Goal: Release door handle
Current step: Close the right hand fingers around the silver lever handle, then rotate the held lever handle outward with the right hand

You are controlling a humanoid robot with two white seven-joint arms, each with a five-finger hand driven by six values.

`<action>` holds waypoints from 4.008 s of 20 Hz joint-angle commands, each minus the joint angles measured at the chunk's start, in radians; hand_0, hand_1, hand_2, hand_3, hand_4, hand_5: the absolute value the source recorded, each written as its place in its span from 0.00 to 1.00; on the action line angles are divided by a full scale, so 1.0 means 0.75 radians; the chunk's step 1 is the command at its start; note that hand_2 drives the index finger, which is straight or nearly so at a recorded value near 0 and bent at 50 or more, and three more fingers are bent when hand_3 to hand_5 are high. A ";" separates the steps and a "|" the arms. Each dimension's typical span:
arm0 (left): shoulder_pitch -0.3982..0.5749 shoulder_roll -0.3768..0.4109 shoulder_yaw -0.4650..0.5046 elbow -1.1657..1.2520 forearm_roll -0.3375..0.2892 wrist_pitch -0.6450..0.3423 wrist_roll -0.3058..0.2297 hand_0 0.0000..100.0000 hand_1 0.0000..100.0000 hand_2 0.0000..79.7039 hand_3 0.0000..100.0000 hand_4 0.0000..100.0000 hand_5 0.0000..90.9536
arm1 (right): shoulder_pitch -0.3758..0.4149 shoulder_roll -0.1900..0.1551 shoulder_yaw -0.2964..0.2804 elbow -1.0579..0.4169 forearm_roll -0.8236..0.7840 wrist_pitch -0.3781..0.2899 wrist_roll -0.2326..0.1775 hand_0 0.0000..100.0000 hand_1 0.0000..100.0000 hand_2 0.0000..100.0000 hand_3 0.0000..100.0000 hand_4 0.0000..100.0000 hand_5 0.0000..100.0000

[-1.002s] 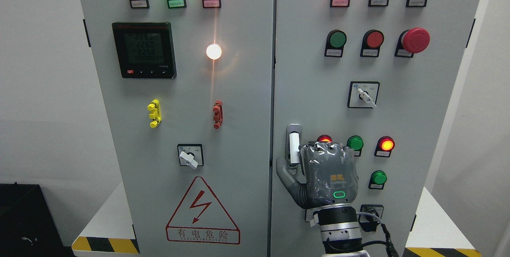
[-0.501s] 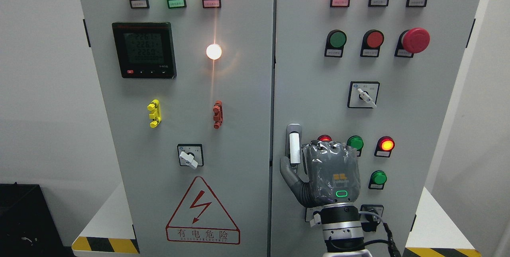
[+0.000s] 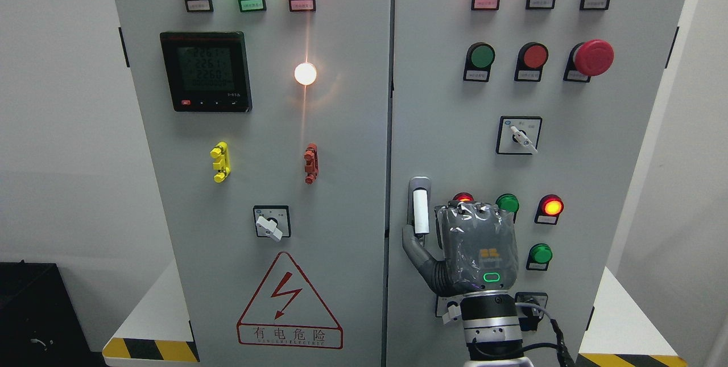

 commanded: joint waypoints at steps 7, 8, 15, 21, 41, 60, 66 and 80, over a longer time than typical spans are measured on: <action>0.023 0.000 0.000 0.000 0.001 -0.001 0.000 0.12 0.56 0.00 0.00 0.00 0.00 | 0.002 0.001 -0.013 -0.004 -0.001 0.017 -0.002 0.50 0.38 0.99 1.00 1.00 1.00; 0.023 0.000 0.000 0.000 0.001 -0.001 0.000 0.12 0.56 0.00 0.00 0.00 0.00 | 0.002 0.001 -0.013 -0.004 -0.001 0.017 -0.002 0.51 0.38 0.99 1.00 1.00 1.00; 0.023 0.000 0.000 0.000 -0.001 -0.001 0.000 0.12 0.56 0.00 0.00 0.00 0.00 | 0.014 -0.001 -0.021 -0.024 -0.001 0.017 -0.002 0.53 0.38 0.99 1.00 1.00 1.00; 0.023 0.000 0.000 0.002 0.001 -0.001 0.000 0.12 0.56 0.00 0.00 0.00 0.00 | 0.016 -0.001 -0.021 -0.034 -0.001 0.017 -0.002 0.53 0.40 0.99 1.00 1.00 1.00; 0.023 0.000 0.000 0.000 -0.001 -0.001 0.000 0.12 0.56 0.00 0.00 0.00 0.00 | 0.016 -0.007 -0.021 -0.047 0.005 0.043 0.000 0.51 0.49 0.99 1.00 1.00 1.00; 0.023 0.000 0.000 0.000 0.001 -0.001 0.000 0.12 0.56 0.00 0.00 0.00 0.00 | 0.018 -0.011 -0.021 -0.079 0.007 0.054 0.000 0.49 0.48 0.99 1.00 1.00 1.00; 0.023 0.000 0.000 0.002 -0.001 -0.001 0.000 0.12 0.56 0.00 0.00 0.00 0.00 | 0.018 -0.015 -0.033 -0.083 0.009 0.054 0.000 0.50 0.48 0.99 1.00 1.00 1.00; 0.023 0.000 0.000 0.000 -0.001 -0.001 0.000 0.12 0.56 0.00 0.00 0.00 0.00 | 0.016 -0.017 -0.039 -0.094 0.009 0.054 0.000 0.50 0.47 0.99 1.00 1.00 1.00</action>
